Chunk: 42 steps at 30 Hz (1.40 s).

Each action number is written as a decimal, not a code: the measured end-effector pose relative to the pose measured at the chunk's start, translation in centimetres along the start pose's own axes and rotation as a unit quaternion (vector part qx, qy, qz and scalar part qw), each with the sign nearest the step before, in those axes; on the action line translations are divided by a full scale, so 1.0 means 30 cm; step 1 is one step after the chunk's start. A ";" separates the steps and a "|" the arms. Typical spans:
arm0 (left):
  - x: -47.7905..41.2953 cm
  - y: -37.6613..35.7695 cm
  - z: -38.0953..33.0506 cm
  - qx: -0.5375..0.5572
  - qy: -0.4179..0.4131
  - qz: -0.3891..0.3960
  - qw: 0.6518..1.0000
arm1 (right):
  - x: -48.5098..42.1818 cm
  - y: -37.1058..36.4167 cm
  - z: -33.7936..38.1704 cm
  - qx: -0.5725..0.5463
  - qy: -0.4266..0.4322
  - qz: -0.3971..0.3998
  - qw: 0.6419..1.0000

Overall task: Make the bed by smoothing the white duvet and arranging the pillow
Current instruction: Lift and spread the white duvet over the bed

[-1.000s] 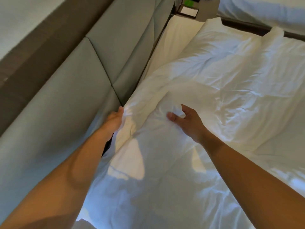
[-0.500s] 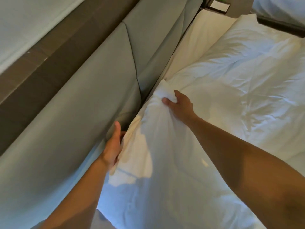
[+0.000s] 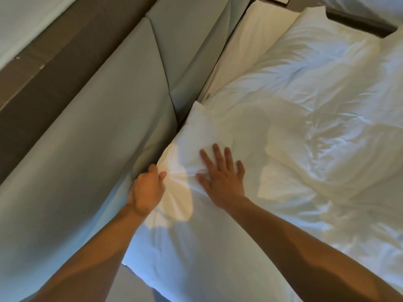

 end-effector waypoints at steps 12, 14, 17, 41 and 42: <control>0.168 -0.007 -0.287 0.036 -0.119 -0.134 0.983 | 0.389 0.065 -0.534 0.012 -0.146 0.054 0.988; 0.229 -0.036 -0.485 0.035 -0.251 -0.114 0.961 | 0.489 0.099 -0.690 0.011 -0.188 0.059 0.980; 0.294 -0.150 -0.770 0.052 -0.388 -0.009 0.920 | 0.624 0.159 -0.956 0.036 -0.258 0.084 0.962; 0.164 -0.322 -1.411 -0.160 -0.333 -0.167 0.914 | 0.645 0.610 -2.147 0.160 -0.128 -0.217 0.955; 0.232 -0.355 -1.440 -0.137 -0.303 -0.167 0.928 | 0.645 0.533 -2.154 0.178 -0.150 -0.171 0.957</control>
Point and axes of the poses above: each hand's wrist, its own x-axis away from the middle knuckle, its own y-axis out of the back of the hand, z = x × y, the point moved 7 cm from there along -x, towards the middle knuckle, and after that the axes turned 14 degrees about -z, right-handed, at the moved point
